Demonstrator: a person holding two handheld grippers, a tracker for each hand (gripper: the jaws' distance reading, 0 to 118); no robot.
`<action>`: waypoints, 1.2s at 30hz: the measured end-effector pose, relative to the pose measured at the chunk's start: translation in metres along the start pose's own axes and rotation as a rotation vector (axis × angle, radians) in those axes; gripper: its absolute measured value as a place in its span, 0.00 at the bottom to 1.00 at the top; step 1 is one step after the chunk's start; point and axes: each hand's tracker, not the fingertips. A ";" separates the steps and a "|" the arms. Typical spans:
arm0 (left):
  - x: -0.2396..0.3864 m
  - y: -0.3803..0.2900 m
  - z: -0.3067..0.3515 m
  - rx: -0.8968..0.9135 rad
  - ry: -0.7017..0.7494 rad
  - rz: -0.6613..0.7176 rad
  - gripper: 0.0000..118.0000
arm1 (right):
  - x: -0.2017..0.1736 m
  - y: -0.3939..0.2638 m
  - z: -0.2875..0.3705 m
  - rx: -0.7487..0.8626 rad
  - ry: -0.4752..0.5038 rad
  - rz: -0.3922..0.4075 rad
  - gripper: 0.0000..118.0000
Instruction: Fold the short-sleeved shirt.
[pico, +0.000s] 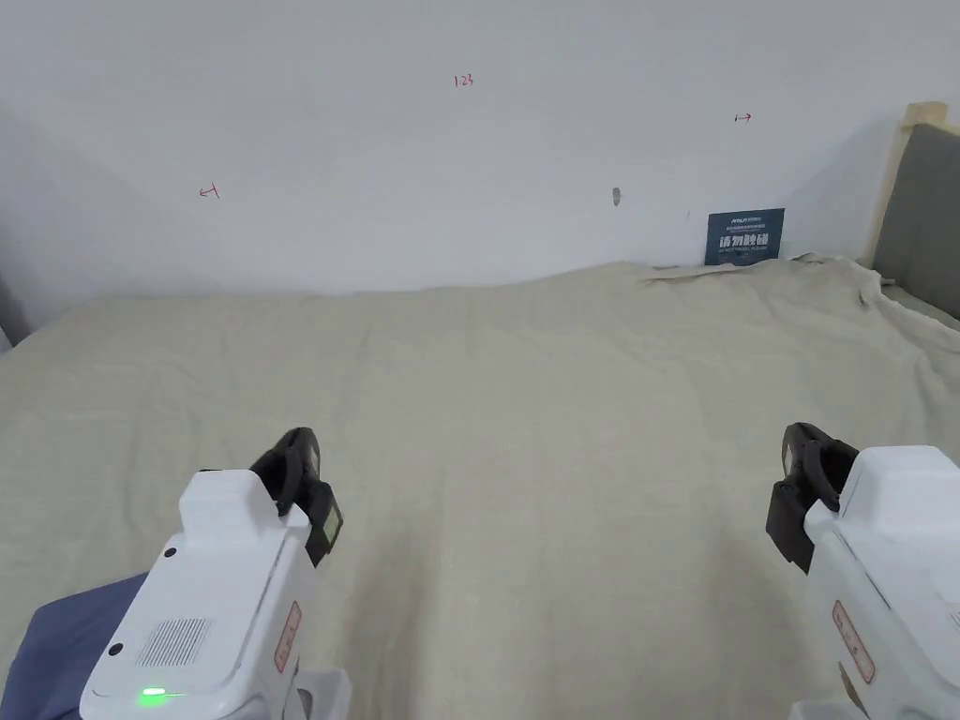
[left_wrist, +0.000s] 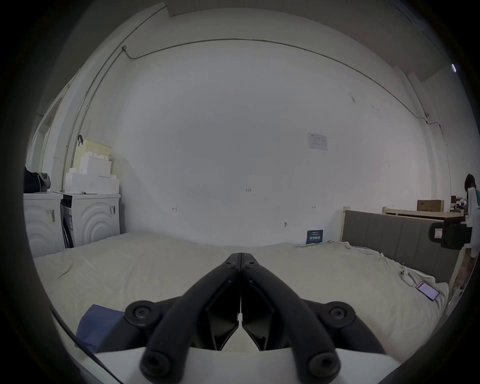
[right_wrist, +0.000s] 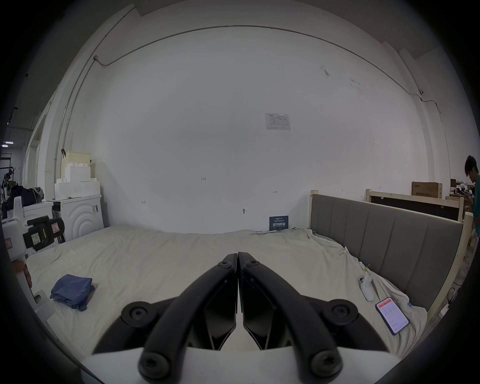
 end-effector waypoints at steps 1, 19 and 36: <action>0.006 -0.002 -0.002 0.003 0.030 -0.013 0.00 | -0.003 0.001 0.000 0.001 -0.001 0.002 0.00; 0.029 -0.013 -0.006 -0.030 0.069 -0.100 0.00 | -0.004 0.006 -0.001 0.015 -0.020 0.028 0.00; 0.024 -0.013 -0.006 -0.029 0.088 -0.097 0.00 | -0.006 0.002 -0.001 0.007 -0.022 0.035 0.00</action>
